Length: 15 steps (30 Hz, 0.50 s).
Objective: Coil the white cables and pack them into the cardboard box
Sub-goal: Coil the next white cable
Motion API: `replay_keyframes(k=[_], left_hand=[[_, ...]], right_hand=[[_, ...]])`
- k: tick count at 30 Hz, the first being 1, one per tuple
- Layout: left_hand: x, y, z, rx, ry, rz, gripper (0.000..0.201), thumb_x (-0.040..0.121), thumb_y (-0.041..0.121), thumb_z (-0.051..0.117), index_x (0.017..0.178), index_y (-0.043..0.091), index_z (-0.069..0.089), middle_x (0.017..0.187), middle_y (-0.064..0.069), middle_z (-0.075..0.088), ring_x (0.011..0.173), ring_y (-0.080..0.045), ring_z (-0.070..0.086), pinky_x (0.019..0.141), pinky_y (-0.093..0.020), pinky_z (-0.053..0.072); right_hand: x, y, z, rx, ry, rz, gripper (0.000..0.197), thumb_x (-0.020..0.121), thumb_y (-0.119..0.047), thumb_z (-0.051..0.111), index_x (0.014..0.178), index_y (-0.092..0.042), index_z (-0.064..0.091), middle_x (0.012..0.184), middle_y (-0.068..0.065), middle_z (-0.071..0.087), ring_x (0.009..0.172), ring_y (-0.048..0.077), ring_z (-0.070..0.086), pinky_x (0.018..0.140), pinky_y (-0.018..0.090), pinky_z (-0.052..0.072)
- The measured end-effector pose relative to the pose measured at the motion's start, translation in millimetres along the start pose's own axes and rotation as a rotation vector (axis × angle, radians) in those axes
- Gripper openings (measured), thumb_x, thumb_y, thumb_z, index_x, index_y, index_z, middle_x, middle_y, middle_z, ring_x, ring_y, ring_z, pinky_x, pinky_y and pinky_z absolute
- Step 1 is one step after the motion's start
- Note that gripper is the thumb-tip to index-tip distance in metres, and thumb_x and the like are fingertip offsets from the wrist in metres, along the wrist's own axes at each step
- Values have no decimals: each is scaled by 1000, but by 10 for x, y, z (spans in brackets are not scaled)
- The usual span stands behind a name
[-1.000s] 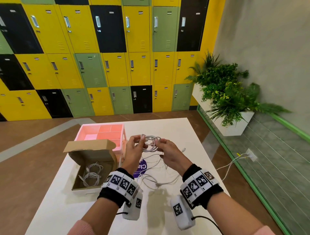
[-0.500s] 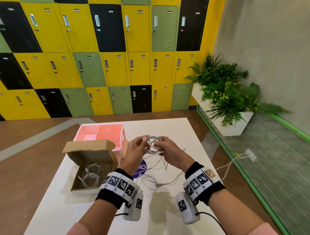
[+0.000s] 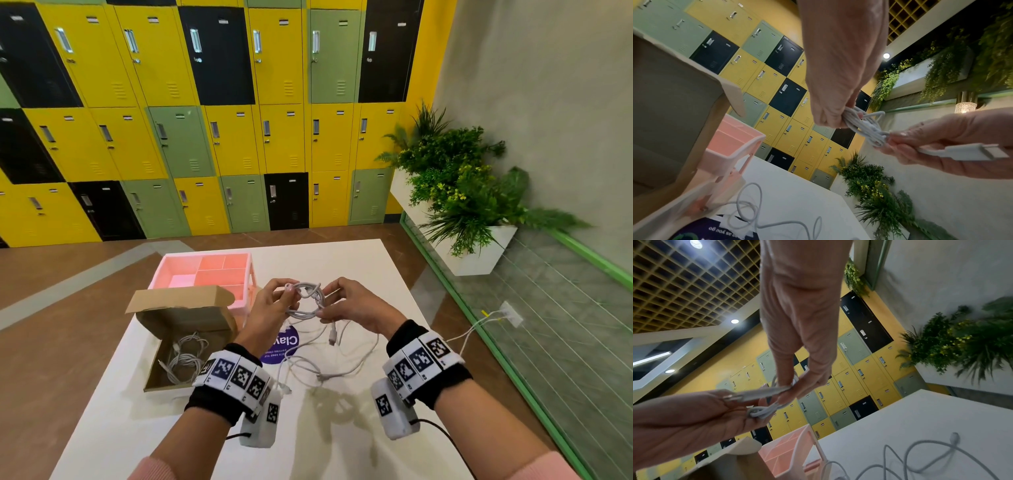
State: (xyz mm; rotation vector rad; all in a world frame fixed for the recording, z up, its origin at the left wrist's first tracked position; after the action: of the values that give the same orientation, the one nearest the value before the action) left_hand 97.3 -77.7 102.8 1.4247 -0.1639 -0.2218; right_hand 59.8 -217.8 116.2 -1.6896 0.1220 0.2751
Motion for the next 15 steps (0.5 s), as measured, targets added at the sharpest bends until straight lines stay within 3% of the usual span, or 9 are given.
replay_keyframes(k=[4, 8, 13, 15], left_hand=[[13, -14, -53, -18, 7, -35, 14, 98, 9, 46, 108, 7, 55, 87, -7, 58, 77, -14, 52, 70, -26, 44], [-16, 2, 15, 32, -76, -58, 22, 102, 9, 38, 115, 13, 54, 86, -4, 52, 74, -14, 42, 68, -28, 37], [-39, 31, 64, 89, -147, -41, 22, 103, 14, 35, 110, 18, 55, 99, -4, 53, 76, -12, 41, 70, -27, 37], [-52, 50, 74, 69, -158, -44, 20, 103, 17, 35, 111, 17, 54, 97, -3, 50, 76, -12, 40, 69, -26, 37]], right_hand=[[16, -59, -65, -85, 99, -74, 36, 74, 11, 72, 103, 0, 52, 77, 8, 61, 66, 20, 64, 73, 35, 59], [-11, -137, -57, -194, 146, -133, 40, 77, 7, 71, 112, -1, 54, 79, 5, 62, 65, 15, 62, 66, 28, 58], [-63, -200, -60, -243, 172, -201, 50, 78, 4, 71, 118, -23, 57, 83, 8, 66, 66, 19, 66, 70, 48, 56], [-68, -227, -41, -269, 166, -227, 50, 80, 4, 69, 115, -30, 60, 84, 9, 66, 67, 19, 67, 68, 48, 56]])
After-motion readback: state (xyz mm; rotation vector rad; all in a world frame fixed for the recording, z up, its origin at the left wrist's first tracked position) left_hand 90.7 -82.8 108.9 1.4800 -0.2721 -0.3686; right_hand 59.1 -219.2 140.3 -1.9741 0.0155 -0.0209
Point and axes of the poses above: each hand's wrist, its own x-axis towards the middle knuckle, its own z-axis out of the palm, y = z × x, the point moved 10 cm from there along x, towards the middle knuckle
